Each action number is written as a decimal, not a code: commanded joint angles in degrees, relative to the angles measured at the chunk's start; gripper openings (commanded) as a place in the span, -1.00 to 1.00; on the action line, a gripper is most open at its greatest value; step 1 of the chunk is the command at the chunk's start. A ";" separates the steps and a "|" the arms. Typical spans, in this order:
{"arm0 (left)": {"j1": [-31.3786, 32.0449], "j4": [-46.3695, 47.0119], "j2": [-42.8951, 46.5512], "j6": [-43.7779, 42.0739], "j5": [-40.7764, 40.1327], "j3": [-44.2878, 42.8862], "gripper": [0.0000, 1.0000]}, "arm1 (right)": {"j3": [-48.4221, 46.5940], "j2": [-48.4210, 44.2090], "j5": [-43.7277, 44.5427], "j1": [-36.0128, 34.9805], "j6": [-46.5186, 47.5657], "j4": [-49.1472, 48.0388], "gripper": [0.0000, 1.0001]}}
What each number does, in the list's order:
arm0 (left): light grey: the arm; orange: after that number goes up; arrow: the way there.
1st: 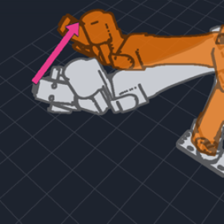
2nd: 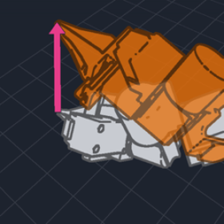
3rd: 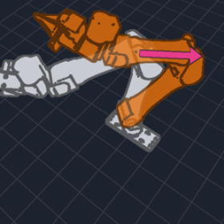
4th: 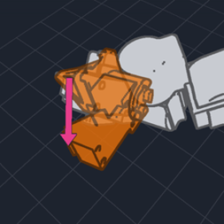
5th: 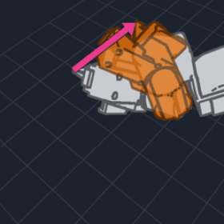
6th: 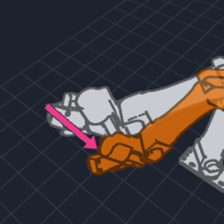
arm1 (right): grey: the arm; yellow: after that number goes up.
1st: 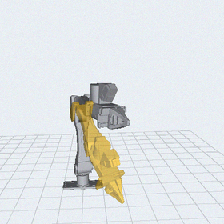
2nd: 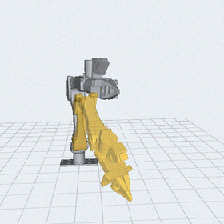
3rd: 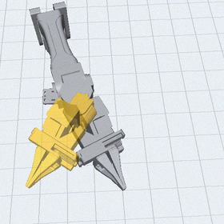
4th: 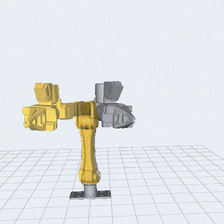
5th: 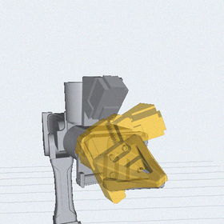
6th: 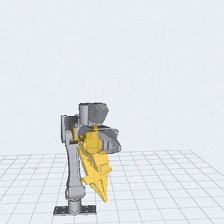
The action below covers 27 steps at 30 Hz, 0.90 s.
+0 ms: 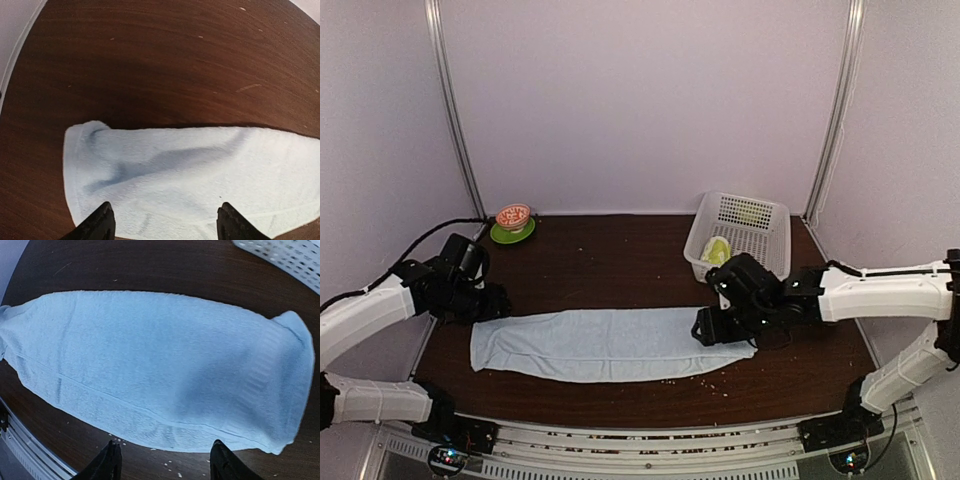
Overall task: Roll the towels
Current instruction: Move the towel to the center of the board, then smooth out the towel at the center of the board.
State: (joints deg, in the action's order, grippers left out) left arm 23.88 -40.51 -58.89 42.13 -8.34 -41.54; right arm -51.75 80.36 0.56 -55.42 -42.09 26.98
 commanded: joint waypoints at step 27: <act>26.44 10.06 -32.34 -4.20 -5.46 -20.01 0.36 | 27.05 -13.98 4.17 21.65 -7.11 -9.86 -0.14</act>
State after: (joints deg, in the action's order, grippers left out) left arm 50.37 -31.55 -88.55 40.07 -10.46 -59.42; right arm -26.13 66.74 3.38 -34.89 -47.37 18.15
